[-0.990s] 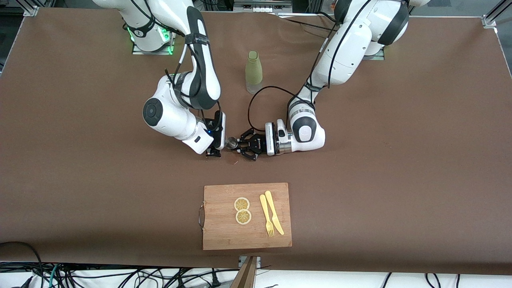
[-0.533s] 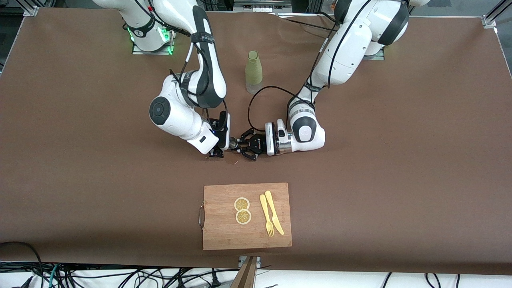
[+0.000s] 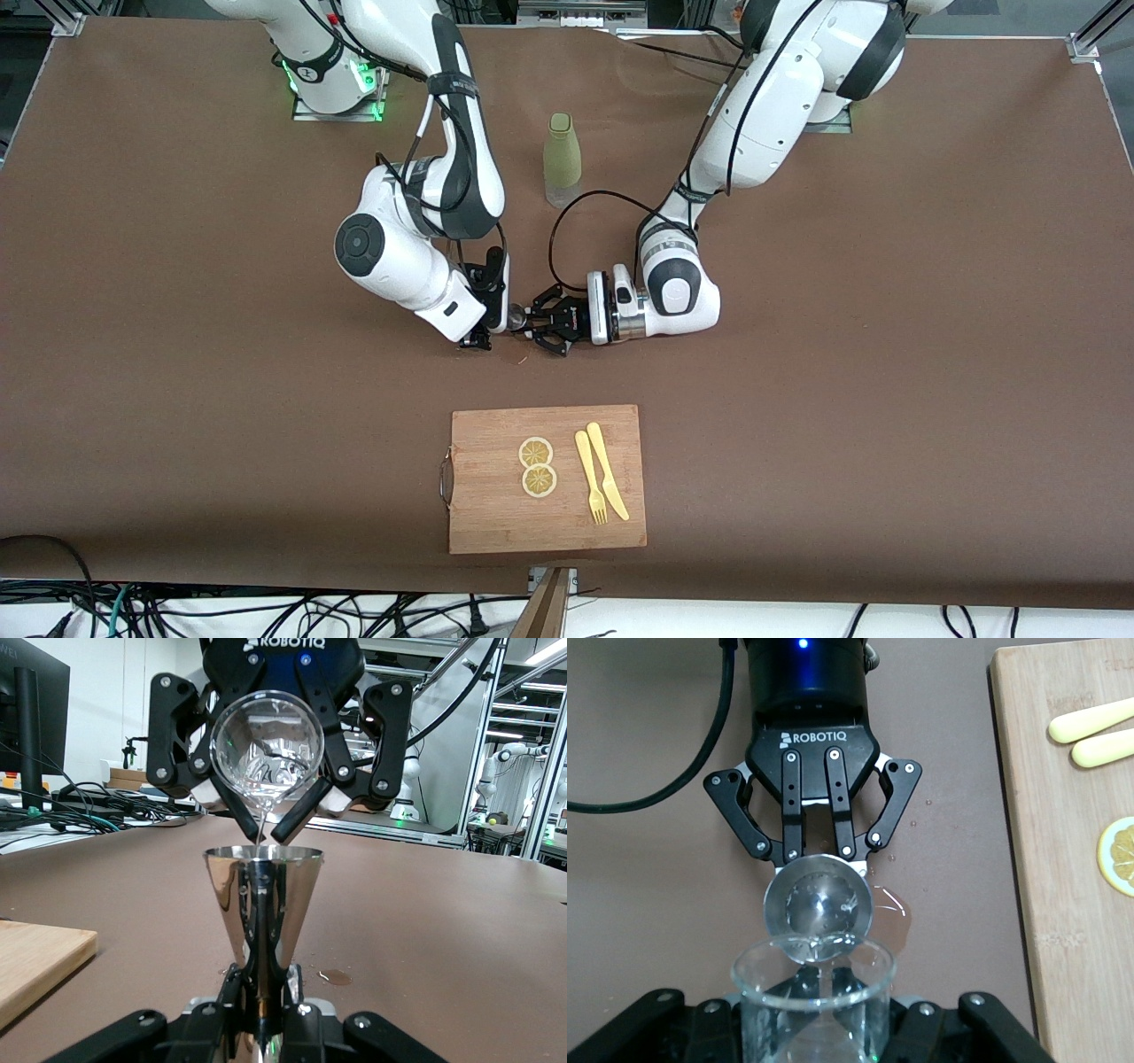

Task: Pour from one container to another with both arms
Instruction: 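Tilt the glass cup with the right gripper, pouring into the jigger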

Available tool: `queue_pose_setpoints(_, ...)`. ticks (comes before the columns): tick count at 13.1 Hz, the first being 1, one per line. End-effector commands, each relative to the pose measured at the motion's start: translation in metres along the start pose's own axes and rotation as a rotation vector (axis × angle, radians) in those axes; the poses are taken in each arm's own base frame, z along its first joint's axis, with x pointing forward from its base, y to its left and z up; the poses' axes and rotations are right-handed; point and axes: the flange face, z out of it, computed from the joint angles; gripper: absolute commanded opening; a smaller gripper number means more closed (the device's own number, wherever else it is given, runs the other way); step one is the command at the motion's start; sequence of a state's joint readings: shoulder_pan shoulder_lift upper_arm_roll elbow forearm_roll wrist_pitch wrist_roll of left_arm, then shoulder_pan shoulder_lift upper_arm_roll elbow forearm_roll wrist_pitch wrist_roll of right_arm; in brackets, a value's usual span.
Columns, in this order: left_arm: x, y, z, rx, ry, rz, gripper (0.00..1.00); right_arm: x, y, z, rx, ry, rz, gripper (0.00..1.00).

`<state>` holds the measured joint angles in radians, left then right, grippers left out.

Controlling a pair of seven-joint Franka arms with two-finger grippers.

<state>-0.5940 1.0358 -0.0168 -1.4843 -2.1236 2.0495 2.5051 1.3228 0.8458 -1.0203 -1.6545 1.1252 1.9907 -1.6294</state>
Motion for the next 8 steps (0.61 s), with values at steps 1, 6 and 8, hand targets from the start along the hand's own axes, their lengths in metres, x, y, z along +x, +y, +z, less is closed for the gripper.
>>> queue_pose_setpoints(1,0.007,-0.005,0.009,0.032,0.011,0.038,0.00,0.005,0.000,-0.010,-0.006,-0.008,0.002,0.07)
queue_pose_setpoints(6,0.006,-0.003,0.010,0.028,0.009,0.038,0.00,0.001,-0.003,-0.029,0.086,0.078,0.054,0.07)
queue_pose_setpoints(8,0.008,-0.004,0.010,0.028,0.013,0.040,0.00,0.002,-0.003,-0.038,0.105,0.098,0.060,0.07)
